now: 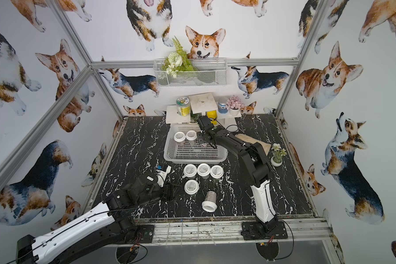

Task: Put the yogurt in the basket
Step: Place the yogurt in the basket.

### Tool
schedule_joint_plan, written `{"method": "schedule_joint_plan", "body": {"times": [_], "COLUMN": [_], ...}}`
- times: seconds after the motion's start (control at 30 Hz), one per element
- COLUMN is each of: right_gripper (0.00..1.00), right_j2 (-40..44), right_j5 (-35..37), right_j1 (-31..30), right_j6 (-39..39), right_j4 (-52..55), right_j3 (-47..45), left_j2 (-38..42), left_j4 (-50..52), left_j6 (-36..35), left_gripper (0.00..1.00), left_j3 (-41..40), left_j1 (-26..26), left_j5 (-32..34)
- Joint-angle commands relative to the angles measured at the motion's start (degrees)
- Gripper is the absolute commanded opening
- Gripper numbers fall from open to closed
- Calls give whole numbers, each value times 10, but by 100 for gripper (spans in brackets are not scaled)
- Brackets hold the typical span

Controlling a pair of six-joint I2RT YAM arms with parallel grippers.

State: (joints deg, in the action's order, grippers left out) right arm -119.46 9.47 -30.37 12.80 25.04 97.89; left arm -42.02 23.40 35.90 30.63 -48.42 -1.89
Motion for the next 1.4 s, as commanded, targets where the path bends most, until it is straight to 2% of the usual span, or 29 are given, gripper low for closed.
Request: {"method": "schedule_joint_plan", "body": {"times": [0.0, 0.47, 1.1, 1.37], "right_gripper": [54, 55, 56, 62], "right_j2": [-4, -5, -8, 0], "right_j5": [2, 16, -7, -20], "right_j1": [2, 16, 16, 17], "right_j6": [-10, -14, -13, -12], "right_j4": [-35, -72, -98, -101], "right_j3": [-4, -28, -41, -55], "left_j2": [4, 0, -2, -1], "left_j4": [-8, -9, -11, -10], "left_j6": [-3, -3, -3, -4], "left_gripper": [68, 68, 68, 68], "left_j3": [-4, -3, -4, -4], "left_j1": [-2, -2, -2, -2], "left_j5": [4, 3, 1, 1]}}
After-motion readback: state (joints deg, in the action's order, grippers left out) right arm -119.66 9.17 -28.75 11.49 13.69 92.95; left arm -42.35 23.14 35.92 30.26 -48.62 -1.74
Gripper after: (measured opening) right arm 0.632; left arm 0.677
